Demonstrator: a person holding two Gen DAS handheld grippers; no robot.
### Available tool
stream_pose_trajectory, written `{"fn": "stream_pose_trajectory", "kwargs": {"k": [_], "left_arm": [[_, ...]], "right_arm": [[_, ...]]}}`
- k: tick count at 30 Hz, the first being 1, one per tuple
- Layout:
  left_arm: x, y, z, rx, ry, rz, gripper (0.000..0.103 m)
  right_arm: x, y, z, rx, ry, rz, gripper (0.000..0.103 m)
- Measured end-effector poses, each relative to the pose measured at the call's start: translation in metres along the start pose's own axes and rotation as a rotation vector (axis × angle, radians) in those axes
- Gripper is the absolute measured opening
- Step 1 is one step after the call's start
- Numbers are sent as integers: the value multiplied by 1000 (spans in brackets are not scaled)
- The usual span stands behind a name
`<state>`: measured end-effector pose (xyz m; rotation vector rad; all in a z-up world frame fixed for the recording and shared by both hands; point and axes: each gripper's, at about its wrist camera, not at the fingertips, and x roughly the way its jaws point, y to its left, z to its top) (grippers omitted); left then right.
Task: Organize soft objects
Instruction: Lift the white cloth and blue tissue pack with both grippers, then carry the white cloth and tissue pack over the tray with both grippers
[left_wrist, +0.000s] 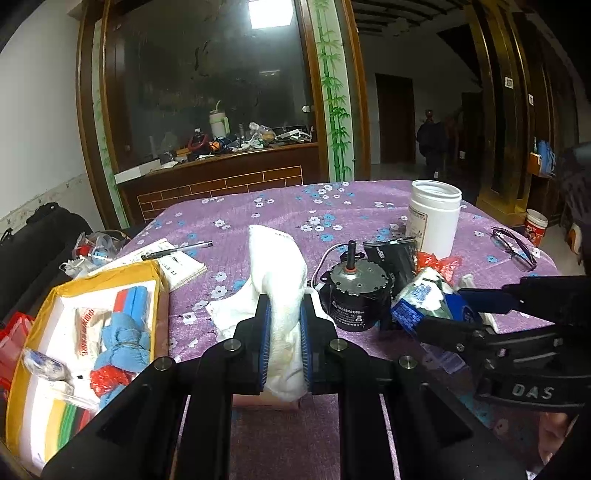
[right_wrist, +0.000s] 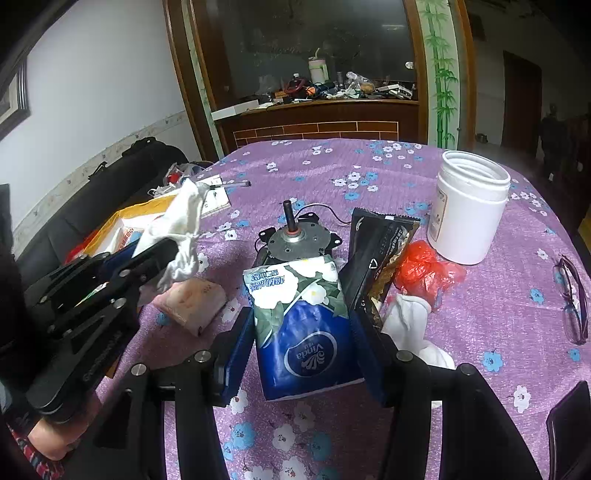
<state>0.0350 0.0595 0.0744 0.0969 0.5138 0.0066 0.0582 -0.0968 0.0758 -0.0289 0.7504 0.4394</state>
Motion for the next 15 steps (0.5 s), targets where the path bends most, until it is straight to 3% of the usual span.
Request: {"fn": "stream_pose_trajectory", "kwargs": {"k": [15], "left_arm": [[-34,3,17,-7,-36,57,12]], "right_arm": [[-17,3,3,-3,-35,26,54]]}}
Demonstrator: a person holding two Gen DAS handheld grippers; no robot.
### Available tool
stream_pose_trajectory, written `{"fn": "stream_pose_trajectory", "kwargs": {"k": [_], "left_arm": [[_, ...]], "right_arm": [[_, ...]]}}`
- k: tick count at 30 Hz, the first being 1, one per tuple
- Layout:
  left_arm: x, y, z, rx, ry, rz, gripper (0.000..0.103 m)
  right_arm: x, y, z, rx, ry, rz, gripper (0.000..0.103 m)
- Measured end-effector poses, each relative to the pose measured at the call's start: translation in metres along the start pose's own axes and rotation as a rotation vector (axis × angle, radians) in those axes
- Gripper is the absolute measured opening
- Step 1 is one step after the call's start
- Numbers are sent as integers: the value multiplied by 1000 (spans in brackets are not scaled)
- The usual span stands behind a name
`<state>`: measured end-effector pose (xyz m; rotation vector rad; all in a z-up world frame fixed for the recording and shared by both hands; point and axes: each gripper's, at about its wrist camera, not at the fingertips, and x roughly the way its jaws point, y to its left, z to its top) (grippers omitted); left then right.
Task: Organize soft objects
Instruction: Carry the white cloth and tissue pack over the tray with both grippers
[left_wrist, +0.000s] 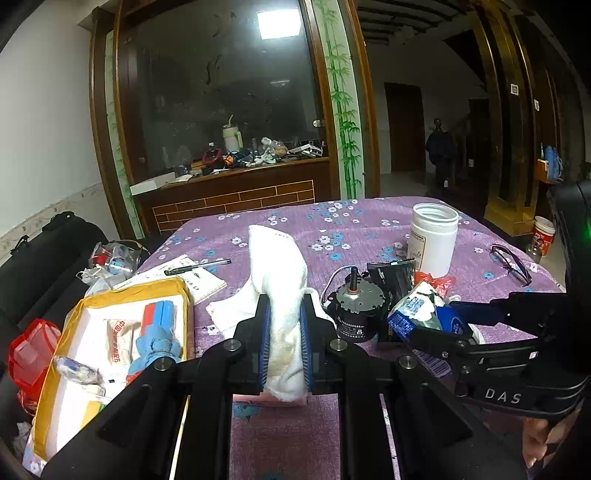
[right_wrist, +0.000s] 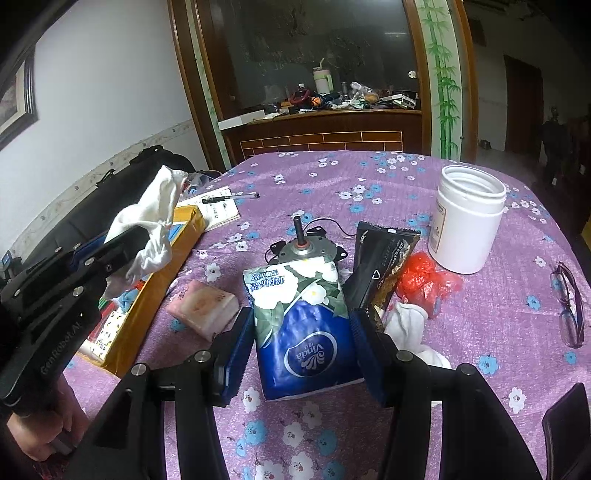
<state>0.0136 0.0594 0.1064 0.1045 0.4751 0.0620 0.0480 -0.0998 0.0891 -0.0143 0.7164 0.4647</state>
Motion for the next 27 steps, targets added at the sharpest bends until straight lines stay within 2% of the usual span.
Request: {"fn": "stream_pose_trajectory", "kwargs": {"k": [6,14,24,27], "left_arm": [[0,4,1,-34,41,-16,12],[-8,22,-1,-75,51,10,12],[-22,94,-16,-164,75,74,12],[-26,125,-20,-179,75,115,12]], "right_arm": [[-2,1,-1,2,1,9,54],[-4,8,-2,-12,3,36,54],[-11,15,-2,-15,-9,74,54],[-12,20,-1,5,7,117,54]]}}
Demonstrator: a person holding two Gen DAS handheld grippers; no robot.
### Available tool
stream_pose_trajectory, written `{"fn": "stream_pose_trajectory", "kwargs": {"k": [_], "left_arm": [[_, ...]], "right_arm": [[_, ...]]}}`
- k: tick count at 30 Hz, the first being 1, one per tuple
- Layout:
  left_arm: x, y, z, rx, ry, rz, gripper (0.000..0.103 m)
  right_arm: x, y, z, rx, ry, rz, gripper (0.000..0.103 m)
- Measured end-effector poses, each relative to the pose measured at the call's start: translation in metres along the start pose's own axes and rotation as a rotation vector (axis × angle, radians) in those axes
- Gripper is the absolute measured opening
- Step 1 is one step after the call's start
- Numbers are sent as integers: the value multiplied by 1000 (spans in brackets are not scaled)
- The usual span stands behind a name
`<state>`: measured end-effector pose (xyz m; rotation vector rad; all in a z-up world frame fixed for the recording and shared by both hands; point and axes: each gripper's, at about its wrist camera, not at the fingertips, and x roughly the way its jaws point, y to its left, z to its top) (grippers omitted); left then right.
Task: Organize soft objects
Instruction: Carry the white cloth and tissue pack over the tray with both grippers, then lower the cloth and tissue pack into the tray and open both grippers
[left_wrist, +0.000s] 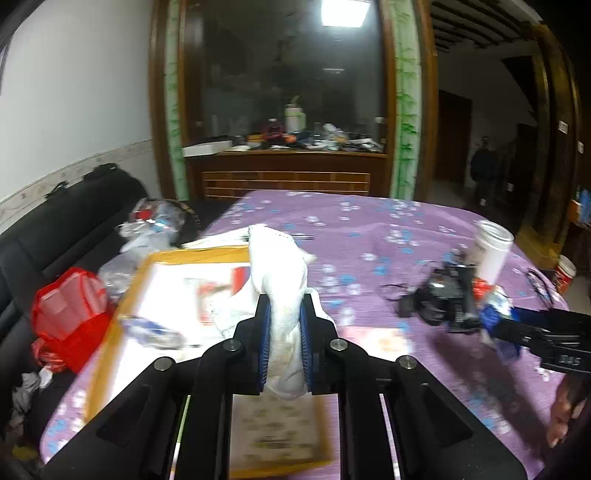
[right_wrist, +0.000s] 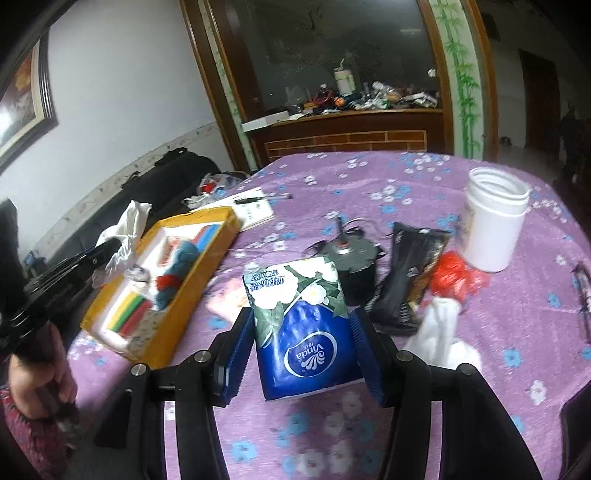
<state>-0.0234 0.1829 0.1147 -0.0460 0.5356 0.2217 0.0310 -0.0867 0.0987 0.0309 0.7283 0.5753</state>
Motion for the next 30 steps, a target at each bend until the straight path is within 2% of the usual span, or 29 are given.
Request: {"fn": "stream_pose_trajectory", "kwargs": {"k": [4,6,8,12,20,24,30], "left_arm": [[15,47,1,-61,58,-9,12],[25,66,2,-91,89,-28,12],[35,79,4,-113,113,-35,12],[63,100,5,-148,183,-69,12],[104,111,-8,-195,283,-154,12],[113,108,-14,-194,305,-176,12],[112,111,-16,-198,297,-191,13]], "right_arm": [[7,29,0,-30,39,25,54],[11,49,4,-33,59,73,54],[19,75,13,-43,84,133,54],[41,117,25,-79,114,169,54],[109,172,26,-84,204,167,54],[140,175,22,-71,243,145,54],[155,178,19,-84,247,130,54]]}}
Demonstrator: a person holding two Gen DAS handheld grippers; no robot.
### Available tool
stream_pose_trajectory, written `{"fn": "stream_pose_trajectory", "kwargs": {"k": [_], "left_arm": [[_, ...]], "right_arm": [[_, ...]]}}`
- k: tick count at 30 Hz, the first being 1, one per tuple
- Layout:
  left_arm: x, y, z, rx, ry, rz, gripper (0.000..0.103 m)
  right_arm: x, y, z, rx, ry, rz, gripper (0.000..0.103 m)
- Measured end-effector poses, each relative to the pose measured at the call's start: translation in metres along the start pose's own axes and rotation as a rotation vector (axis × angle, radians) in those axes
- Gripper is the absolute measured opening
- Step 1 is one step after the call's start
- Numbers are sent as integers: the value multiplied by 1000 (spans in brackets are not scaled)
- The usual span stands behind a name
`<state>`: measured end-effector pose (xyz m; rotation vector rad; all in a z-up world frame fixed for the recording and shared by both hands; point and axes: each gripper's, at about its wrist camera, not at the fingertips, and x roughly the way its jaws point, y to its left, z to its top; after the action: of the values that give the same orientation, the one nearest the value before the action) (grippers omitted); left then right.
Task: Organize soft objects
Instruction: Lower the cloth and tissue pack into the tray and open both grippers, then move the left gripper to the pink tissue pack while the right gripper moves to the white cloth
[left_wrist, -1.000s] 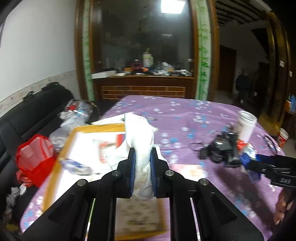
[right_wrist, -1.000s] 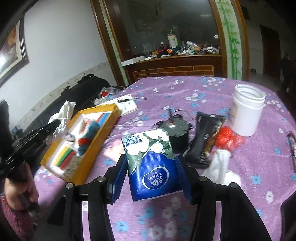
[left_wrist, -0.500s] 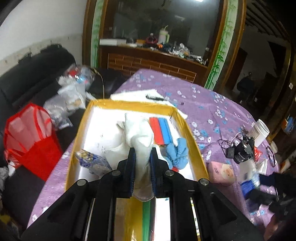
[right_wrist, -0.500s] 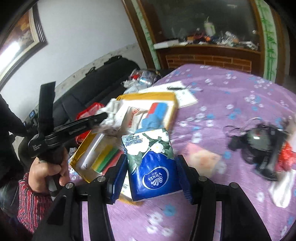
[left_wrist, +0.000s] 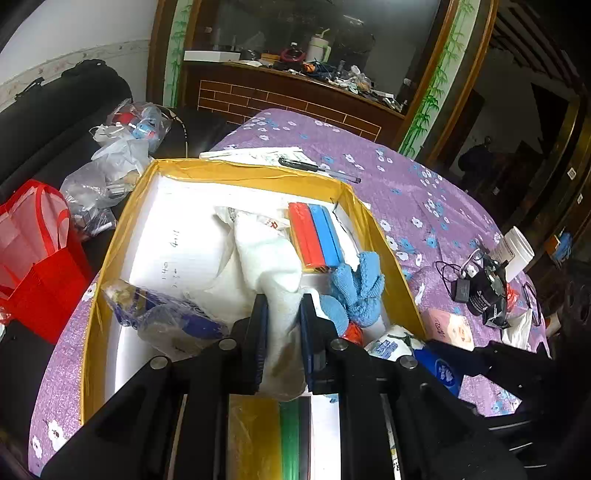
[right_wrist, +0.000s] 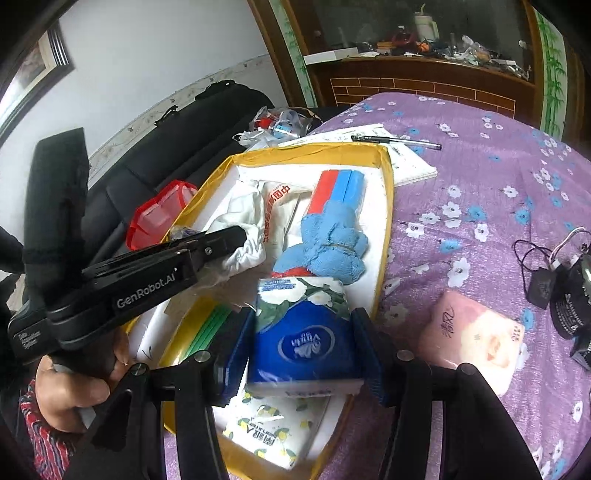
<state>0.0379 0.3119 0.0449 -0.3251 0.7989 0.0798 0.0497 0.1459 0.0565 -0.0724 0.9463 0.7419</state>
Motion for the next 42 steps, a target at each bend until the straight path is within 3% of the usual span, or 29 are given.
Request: {"fn": "stream_pose_trajectory", "kwargs": {"k": [4,6,8,17,28,37,42], "left_arm": [[-7,7,3,-41,-4,-25,25],[-11,8,4,-50,-9,-32,42],[-17,8,5,-53,-15,-36,52],[-43,-24,5,-5,-56,-84,52],[-34,-101,-11,105,4,-132,52],[4,-163,-22,145,111,-86,65],[39,-186,-23,162,185,-24,65]], "right_arm": [[4,4,0,-13,13,44,57],[2,5,-4,-18,13,75,65],[-3,7,-7,-32,0,73,67],[-59,-31,-19,30,-78,87,67],[-131,-111,-50,131,-152,14,68],[-184,-193,-69,252,-305,-121,70],[-197,-226,-74,357,-337,-88,70]]}}
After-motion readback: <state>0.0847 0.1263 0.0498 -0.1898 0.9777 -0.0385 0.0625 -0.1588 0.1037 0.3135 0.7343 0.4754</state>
